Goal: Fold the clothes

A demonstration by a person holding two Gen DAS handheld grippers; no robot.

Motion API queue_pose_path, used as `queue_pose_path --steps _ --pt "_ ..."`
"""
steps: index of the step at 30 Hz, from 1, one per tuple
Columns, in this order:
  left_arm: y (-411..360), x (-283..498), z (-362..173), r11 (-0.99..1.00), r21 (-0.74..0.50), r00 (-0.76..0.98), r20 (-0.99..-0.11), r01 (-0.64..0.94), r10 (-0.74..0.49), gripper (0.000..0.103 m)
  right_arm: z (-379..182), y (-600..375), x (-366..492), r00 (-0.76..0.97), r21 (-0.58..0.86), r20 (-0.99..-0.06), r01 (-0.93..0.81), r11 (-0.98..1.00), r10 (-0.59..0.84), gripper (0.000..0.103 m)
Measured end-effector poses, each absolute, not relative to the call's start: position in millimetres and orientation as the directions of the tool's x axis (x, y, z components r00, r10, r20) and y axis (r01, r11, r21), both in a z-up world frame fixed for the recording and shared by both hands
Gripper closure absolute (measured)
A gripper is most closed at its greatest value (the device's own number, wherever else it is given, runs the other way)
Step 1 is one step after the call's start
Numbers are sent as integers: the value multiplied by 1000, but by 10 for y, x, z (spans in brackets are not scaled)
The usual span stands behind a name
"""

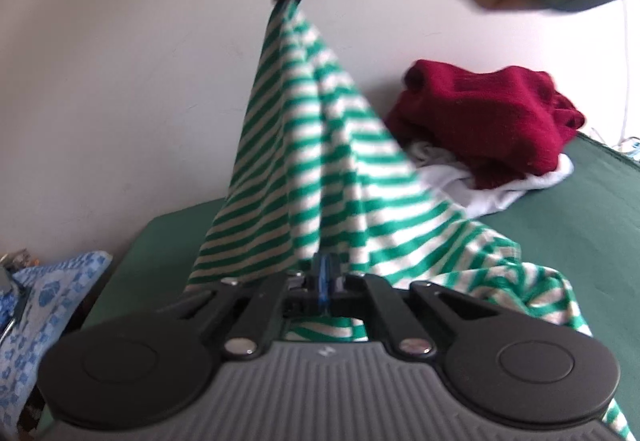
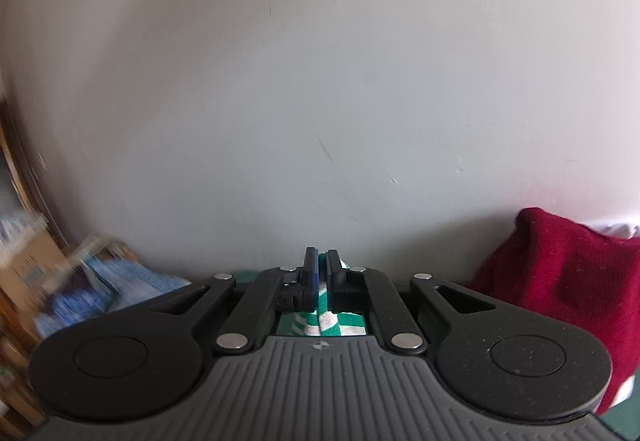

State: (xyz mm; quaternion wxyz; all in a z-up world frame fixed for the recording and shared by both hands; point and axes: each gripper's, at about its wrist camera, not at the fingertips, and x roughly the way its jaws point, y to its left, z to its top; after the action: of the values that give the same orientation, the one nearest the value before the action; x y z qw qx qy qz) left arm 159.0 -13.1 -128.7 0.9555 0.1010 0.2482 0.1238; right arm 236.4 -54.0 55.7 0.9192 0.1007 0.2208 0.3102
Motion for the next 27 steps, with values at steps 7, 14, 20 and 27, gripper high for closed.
queue_pose_path --steps 7,14,20,27 --pt "-123 1515 -1163 968 201 866 -446 -149 226 77 625 -513 2223 707 300 -343 -542 785 619 100" --pt "-156 1674 -1196 968 218 857 -469 -121 213 78 644 -524 2140 703 295 -335 -554 778 628 100" --pt "-55 1548 -1127 962 186 863 -433 -198 261 100 654 -586 2060 708 282 -322 -563 777 629 100" --pt "-324 1109 -1165 949 281 888 -386 -146 251 100 682 -720 1984 710 325 -285 -561 761 644 100"
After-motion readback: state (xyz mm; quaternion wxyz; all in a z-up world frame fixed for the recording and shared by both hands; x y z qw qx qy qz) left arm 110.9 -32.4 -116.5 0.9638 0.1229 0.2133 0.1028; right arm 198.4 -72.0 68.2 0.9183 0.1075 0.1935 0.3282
